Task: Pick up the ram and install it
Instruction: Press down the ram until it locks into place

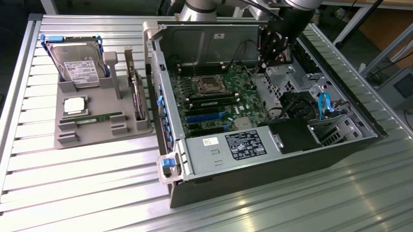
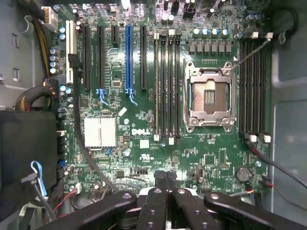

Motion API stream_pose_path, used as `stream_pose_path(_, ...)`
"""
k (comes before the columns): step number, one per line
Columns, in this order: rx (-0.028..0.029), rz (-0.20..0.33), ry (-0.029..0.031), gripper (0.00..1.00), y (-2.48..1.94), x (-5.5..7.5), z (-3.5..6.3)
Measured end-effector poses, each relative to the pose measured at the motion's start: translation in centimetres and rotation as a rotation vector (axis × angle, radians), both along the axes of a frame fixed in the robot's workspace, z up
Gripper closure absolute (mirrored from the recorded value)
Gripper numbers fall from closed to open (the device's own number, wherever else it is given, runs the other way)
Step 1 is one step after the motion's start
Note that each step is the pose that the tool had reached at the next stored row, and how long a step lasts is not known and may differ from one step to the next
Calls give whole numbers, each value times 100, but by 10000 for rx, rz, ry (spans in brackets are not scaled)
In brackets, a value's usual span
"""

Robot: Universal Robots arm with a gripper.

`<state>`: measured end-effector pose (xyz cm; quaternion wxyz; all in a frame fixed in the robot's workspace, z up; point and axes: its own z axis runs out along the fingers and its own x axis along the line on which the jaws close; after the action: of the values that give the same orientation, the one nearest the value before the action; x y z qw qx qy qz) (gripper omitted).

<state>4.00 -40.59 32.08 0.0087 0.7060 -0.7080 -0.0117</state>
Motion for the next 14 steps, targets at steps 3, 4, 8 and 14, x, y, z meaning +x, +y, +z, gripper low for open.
stream_pose_path(3, 0, 0, 0, 90, 0, 35, 85)
stream_pose_path(4, 1, 0, 0, 90, 0, 45, 126)
stream_pose_path(8, 1, 0, 0, 90, 0, 66, 275)
stream_pose_path(14, 1, 0, 0, 90, 0, 76, 550)
